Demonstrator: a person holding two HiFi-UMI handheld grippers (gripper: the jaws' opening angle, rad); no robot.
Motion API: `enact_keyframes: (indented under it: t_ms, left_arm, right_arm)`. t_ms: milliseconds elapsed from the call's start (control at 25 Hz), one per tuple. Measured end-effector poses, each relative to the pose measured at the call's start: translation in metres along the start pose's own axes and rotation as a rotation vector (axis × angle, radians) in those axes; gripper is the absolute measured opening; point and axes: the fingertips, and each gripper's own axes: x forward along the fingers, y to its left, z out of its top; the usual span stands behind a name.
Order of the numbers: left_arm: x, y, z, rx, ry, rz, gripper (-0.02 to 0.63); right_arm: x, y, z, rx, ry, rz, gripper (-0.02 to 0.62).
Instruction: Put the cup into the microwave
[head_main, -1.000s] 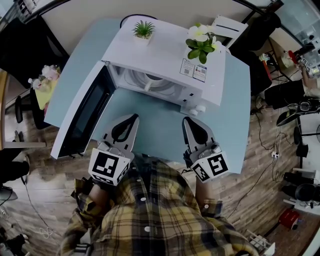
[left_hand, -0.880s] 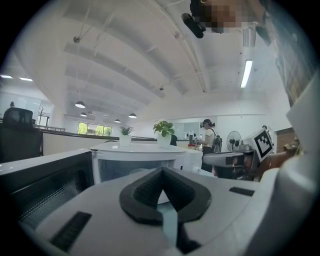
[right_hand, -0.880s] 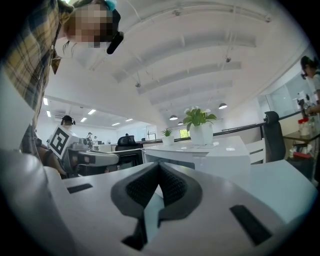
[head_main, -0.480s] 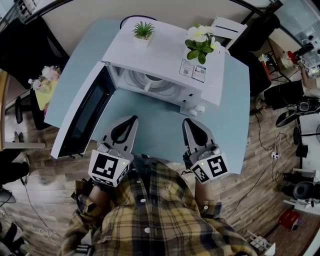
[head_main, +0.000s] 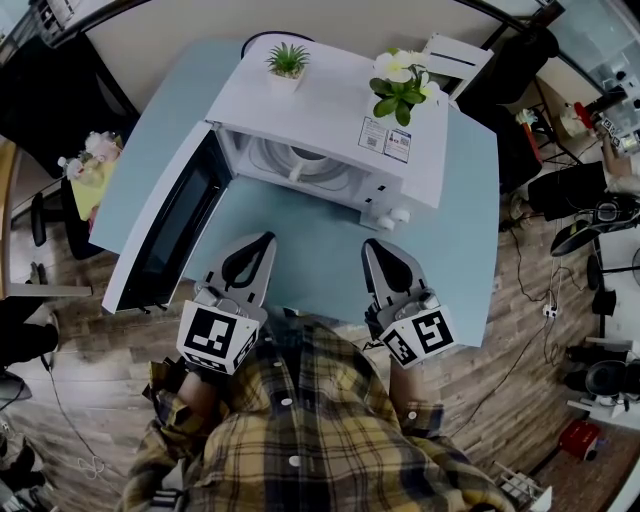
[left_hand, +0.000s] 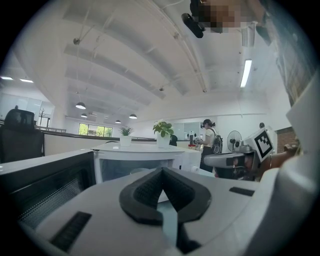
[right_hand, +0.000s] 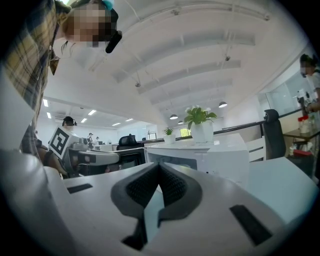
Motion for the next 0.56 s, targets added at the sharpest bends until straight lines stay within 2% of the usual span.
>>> enact_keyframes:
  t_ms: [560]
  left_arm:
    - [-0.011,-0.002,-0.004,0.001,0.003,0.0,-0.009]
  right_arm:
    - [-0.007,0.009,-0.008,0.03,0.003,-0.005,0.002]
